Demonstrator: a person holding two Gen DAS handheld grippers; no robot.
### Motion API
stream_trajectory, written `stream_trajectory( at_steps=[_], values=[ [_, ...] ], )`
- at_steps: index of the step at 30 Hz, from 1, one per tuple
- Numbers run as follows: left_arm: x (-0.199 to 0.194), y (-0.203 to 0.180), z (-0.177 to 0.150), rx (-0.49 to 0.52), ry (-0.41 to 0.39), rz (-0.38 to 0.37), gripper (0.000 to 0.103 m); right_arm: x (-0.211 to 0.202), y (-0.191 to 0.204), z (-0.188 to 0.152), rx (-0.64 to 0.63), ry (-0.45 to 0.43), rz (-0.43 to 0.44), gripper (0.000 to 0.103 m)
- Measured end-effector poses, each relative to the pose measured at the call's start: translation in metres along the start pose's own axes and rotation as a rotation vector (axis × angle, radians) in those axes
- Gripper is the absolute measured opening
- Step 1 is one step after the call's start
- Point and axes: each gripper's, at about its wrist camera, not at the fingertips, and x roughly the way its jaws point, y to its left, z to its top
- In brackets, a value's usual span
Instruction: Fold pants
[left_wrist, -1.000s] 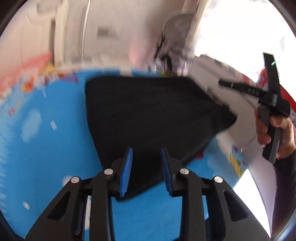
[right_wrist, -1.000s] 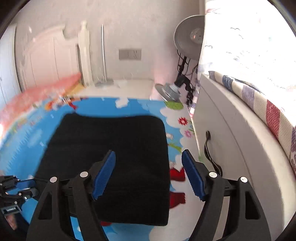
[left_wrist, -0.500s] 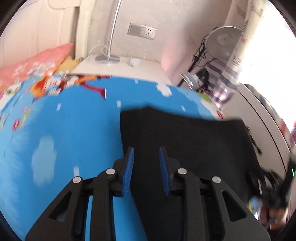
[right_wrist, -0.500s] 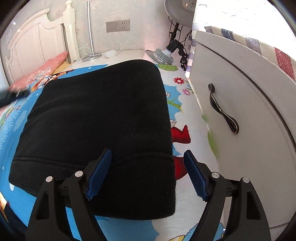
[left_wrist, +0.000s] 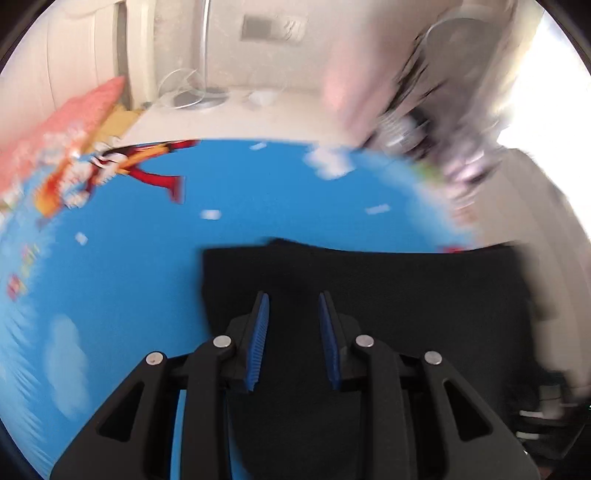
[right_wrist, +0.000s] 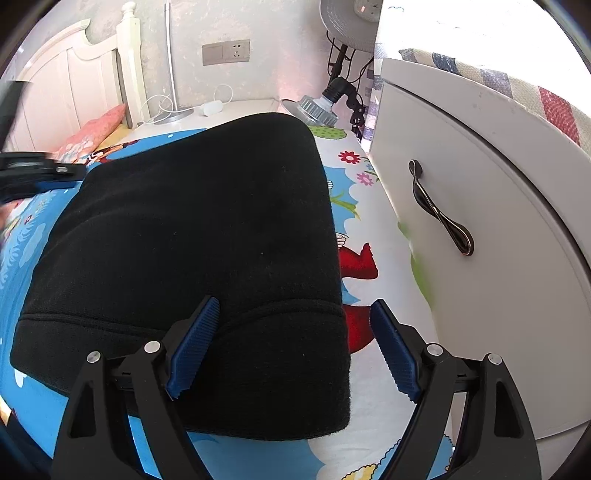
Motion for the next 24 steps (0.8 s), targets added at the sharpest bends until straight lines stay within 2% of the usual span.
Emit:
stream_trajectory(
  at_steps=[1, 3, 5, 7, 8, 9, 10, 12, 13, 15, 17, 19, 21, 23, 24],
  values=[
    [-0.010, -0.008, -0.010, 0.020, -0.009, -0.034, 0.048, 0.000, 0.000, 0.000, 0.003, 0.001, -0.001, 0.079],
    [-0.033, -0.038, -0.042, 0.086, -0.031, -0.044, 0.050, -0.001, 0.002, 0.000, -0.006, -0.001, -0.008, 0.079],
    [-0.040, -0.056, -0.071, 0.110, -0.012, -0.072, 0.050, -0.001, 0.002, -0.001, -0.009, -0.005, -0.012, 0.079],
    [-0.032, -0.067, -0.095, 0.136, 0.029, -0.048, 0.050, -0.001, 0.002, -0.002, -0.003, -0.007, -0.011, 0.079],
    [-0.018, -0.074, -0.109, 0.176, 0.072, 0.004, 0.050, -0.001, 0.003, -0.002, -0.001, -0.006, -0.012, 0.079],
    [-0.013, -0.076, -0.115, 0.181, 0.056, 0.018, 0.051, -0.002, 0.003, -0.002, -0.001, -0.009, -0.014, 0.079],
    [-0.013, -0.075, -0.118, 0.168, 0.029, 0.018, 0.051, -0.002, 0.003, -0.003, 0.000, -0.013, -0.016, 0.079],
    [-0.012, -0.074, -0.116, 0.149, 0.038, 0.010, 0.053, -0.002, 0.003, -0.004, 0.007, -0.016, -0.018, 0.079],
    [-0.012, -0.072, -0.114, 0.137, 0.043, 0.014, 0.059, -0.002, 0.003, -0.004, 0.008, -0.016, -0.019, 0.079],
    [-0.011, -0.068, -0.116, 0.105, 0.030, 0.017, 0.065, -0.003, 0.004, -0.004, 0.001, -0.017, -0.022, 0.079],
    [-0.011, -0.067, -0.119, 0.094, 0.008, 0.025, 0.067, -0.003, 0.004, -0.004, 0.001, -0.016, -0.020, 0.079],
    [-0.013, -0.072, -0.121, 0.099, 0.001, 0.082, 0.079, -0.003, 0.003, -0.004, 0.003, -0.016, -0.016, 0.079],
    [-0.019, -0.078, -0.117, 0.088, 0.012, 0.133, 0.084, -0.002, 0.002, -0.004, 0.006, -0.015, -0.015, 0.079],
    [-0.030, -0.084, -0.107, 0.110, -0.032, 0.119, 0.087, -0.003, 0.003, -0.004, 0.004, -0.017, -0.019, 0.079],
    [-0.036, -0.090, -0.101, 0.143, -0.081, 0.132, 0.096, -0.002, 0.003, -0.004, 0.003, -0.016, -0.020, 0.079]
  ],
)
